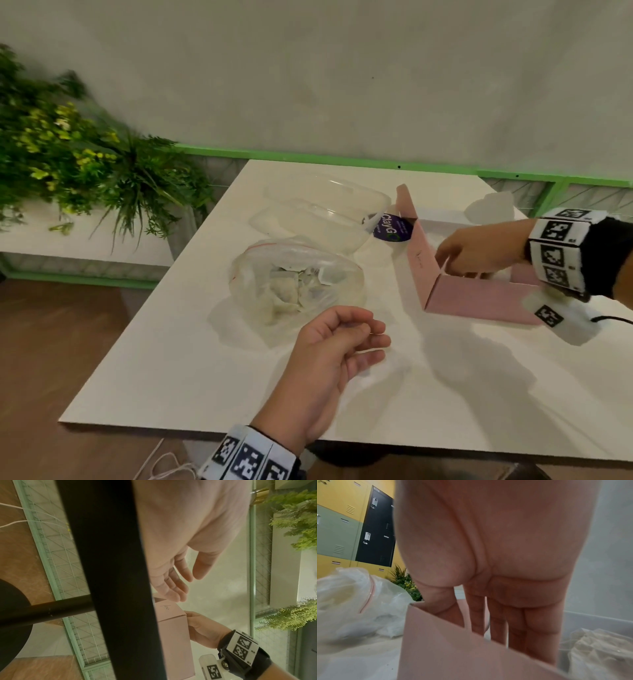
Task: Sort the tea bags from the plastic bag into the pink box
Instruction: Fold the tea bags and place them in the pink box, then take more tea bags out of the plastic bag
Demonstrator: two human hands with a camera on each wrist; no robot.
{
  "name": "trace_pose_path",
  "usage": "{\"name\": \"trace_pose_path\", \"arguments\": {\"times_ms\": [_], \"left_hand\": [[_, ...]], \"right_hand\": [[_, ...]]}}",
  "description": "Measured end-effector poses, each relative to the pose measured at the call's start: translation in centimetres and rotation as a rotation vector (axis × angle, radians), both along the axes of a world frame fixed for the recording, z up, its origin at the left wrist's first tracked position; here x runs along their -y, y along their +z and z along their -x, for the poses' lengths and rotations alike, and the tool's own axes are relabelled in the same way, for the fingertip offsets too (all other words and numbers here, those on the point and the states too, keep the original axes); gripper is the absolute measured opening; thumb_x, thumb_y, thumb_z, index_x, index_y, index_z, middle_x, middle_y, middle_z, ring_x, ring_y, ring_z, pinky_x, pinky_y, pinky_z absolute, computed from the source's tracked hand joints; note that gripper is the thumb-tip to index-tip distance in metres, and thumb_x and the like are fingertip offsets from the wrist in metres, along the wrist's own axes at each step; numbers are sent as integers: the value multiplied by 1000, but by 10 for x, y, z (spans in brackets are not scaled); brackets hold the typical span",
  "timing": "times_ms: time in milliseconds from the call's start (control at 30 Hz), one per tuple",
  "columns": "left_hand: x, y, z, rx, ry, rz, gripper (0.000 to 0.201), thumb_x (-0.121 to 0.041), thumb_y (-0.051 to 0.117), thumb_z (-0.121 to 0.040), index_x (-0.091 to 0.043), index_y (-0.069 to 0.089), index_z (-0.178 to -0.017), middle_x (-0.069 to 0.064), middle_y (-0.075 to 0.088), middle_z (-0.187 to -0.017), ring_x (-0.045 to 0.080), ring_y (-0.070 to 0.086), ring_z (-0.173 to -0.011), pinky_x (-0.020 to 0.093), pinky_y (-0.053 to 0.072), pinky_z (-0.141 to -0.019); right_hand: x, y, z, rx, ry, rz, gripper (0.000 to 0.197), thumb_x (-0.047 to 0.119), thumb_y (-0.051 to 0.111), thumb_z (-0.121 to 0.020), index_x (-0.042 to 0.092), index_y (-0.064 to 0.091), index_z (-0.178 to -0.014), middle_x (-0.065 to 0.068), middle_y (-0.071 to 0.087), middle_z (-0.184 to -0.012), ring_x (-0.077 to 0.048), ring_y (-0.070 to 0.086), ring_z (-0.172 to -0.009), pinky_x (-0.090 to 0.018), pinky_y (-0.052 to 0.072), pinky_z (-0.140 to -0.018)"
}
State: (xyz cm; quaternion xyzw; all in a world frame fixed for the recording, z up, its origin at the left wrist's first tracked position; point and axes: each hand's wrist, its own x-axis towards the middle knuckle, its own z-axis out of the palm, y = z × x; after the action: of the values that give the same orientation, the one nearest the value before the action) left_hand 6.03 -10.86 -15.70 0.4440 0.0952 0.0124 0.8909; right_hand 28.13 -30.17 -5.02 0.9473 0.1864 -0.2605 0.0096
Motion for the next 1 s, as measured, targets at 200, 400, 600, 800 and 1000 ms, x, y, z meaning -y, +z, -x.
{"name": "trace_pose_path", "arguments": {"times_ms": [200, 400, 600, 800, 1000], "left_hand": [[0, 2, 1, 8, -3, -12, 16, 7, 54, -97, -1, 67, -103, 20, 73, -99, 30, 71, -90, 38, 59, -82], [1, -1, 1, 24, 59, -20, 20, 10, 53, -96, -3, 68, -96, 17, 72, -90, 28, 71, -81, 33, 58, -75], [-5, -7, 21, 57, 402, -352, 21, 5, 57, -96, -8, 68, -83, 6, 69, -77, 26, 66, -73, 34, 54, -71], [-58, -6, 43, -1, 846, -714, 24, -6, 66, -91, -28, 63, -100, 0, 59, -111, 15, 58, -102, 12, 46, -74], [-68, -14, 29, -11, 713, -939, 26, -26, 73, -92, -36, 49, -98, -10, 48, -114, 15, 59, -105, 40, 55, -86]], "right_hand": [[-8, 37, 40, 375, 145, -63, 16, 22, 60, -89, 33, 70, -96, 12, 74, -90, -6, 69, -78, -29, 56, -77], [-98, 46, 134, 98, 340, -497, 12, 22, 68, -89, 25, 76, -96, 9, 77, -86, -4, 71, -82, -24, 57, -80], [-162, -16, 132, 205, 388, -377, 36, 22, 56, -92, 7, 63, -124, -7, 68, -116, -26, 61, -110, -29, 48, -89], [-179, -51, 122, 250, 410, -371, 74, 48, 61, -90, 22, 32, -153, -4, 47, -150, -26, 45, -138, -34, 38, -108], [-186, -56, 119, 250, 511, -119, 38, 39, 55, -92, 19, 56, -124, -9, 62, -124, -32, 60, -110, -43, 51, -94]]}}
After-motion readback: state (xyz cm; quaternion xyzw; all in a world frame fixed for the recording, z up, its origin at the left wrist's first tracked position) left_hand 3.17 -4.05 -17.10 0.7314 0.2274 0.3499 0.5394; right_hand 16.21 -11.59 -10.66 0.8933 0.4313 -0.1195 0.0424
